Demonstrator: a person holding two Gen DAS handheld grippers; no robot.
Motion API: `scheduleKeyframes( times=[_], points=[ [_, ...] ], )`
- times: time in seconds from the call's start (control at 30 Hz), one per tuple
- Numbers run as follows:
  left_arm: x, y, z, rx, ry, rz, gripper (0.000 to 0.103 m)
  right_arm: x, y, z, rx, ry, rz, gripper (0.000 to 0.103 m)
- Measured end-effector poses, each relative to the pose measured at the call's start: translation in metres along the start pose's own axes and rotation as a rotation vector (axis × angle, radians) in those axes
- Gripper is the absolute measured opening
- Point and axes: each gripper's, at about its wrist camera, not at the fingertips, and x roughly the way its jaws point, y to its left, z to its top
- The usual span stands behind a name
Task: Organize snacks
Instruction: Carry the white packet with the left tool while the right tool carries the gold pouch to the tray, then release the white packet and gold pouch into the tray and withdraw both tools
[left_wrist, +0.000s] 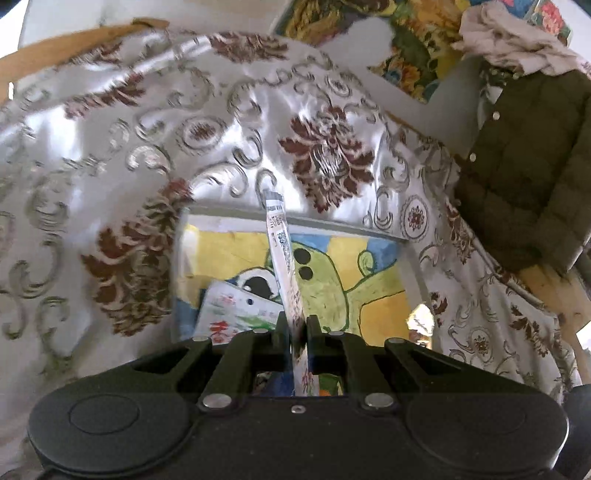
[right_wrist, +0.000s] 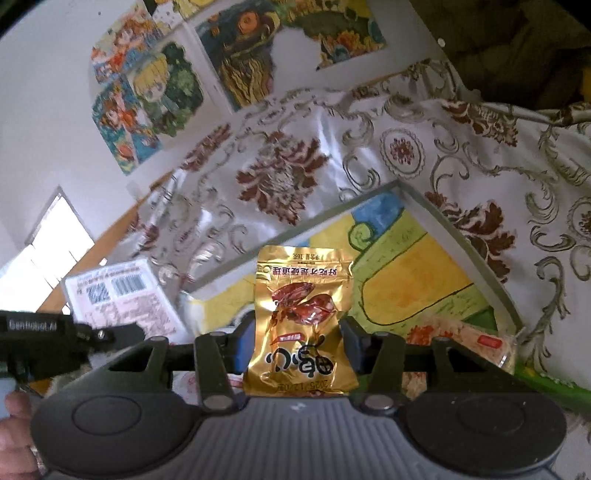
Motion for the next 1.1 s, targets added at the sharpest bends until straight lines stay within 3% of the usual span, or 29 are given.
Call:
scheduleKeyframes(
  times=[0.27,0.57,0.8,0.87,1.0,1.07,1.1],
  points=[
    [0.052,-0.008,0.0,0.011,0.051,0.004,0.008,0.037,-0.019,-0.01,0.013,0.014,-0.05,0.054],
    [0.071,-0.007,0.001,0.019,0.086,0.057,0.01,0.046,-0.015,-0.011,-0.027,0.023,-0.057,0.057],
    [0.072,-0.003,0.0,0.015,0.104,0.112,0.023,0.054,-0.009,-0.02,-0.048,0.048,-0.059,0.061],
    [0.071,-0.004,-0.001,0.026,0.103,0.132,0.036,0.055,-0.009,-0.021,-0.05,0.048,-0.056,0.069],
    [0.063,-0.013,-0.002,0.065,0.086,0.153,0.049,0.052,-0.005,-0.02,-0.067,0.036,-0.062,0.078],
    [0.054,-0.019,-0.003,0.091,0.066,0.164,0.069,0.047,-0.003,-0.018,-0.075,0.02,-0.074,0.084],
    [0.049,-0.021,-0.003,0.102,0.046,0.168,0.072,0.045,-0.002,-0.017,-0.079,0.014,-0.078,0.085]
  ],
)
